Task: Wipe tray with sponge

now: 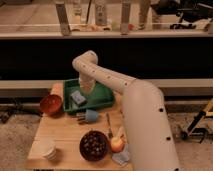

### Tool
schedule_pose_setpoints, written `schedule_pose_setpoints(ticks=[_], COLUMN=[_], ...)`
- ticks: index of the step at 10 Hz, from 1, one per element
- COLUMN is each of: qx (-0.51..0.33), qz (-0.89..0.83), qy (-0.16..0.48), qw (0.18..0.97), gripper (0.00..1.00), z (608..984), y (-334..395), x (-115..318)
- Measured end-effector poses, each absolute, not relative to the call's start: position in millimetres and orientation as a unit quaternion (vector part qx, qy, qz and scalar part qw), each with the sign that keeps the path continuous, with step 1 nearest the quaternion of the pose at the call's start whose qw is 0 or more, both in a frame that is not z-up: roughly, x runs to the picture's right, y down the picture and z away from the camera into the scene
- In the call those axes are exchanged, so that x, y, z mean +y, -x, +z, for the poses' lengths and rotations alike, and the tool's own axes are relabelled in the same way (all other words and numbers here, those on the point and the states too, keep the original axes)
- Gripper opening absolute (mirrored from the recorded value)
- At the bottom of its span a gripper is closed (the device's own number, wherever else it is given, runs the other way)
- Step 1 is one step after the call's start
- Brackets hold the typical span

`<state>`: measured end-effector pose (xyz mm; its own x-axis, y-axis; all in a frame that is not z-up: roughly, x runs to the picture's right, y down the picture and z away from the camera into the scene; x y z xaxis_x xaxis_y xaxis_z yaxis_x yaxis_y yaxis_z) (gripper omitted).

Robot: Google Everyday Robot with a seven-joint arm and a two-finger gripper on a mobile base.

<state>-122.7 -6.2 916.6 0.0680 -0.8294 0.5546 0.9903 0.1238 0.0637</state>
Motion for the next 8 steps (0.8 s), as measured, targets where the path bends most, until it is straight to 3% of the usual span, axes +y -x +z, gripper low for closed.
schedule_pose_setpoints(ticks=[3,8], qx=[-0.296,-0.310], qz=[-0.714,-0.762], qy=[0.109,0.073], qw=[0.625,0.564], gripper=[0.80,0.80], z=[953,962], y=[162,146], x=[-1,1])
